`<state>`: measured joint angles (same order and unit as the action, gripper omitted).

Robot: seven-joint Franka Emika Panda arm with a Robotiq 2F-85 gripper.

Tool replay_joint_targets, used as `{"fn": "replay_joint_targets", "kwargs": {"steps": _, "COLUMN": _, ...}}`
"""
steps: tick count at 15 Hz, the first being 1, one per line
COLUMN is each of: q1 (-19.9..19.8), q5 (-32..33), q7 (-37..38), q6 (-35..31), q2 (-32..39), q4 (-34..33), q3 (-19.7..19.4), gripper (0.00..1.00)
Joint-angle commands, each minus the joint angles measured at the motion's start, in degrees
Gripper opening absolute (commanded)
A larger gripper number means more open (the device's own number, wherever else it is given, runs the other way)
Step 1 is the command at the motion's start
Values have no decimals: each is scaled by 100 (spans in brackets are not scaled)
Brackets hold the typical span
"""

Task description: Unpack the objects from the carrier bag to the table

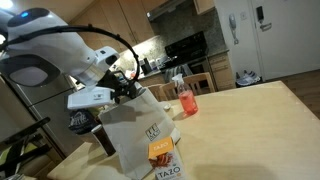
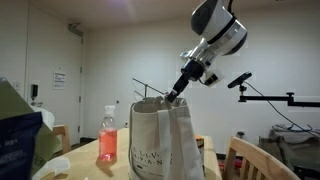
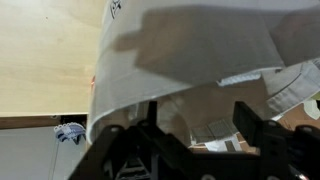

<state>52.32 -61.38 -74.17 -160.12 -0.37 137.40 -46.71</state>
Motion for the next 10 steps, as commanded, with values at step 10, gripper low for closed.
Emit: {"fn": "replay_joint_targets", "kwargs": {"steps": 10, "q1": -99, "q5": 586, "q7": 774, "q6": 917, "q2": 1242, "q4": -563, "q3": -28, "gripper": 100}}
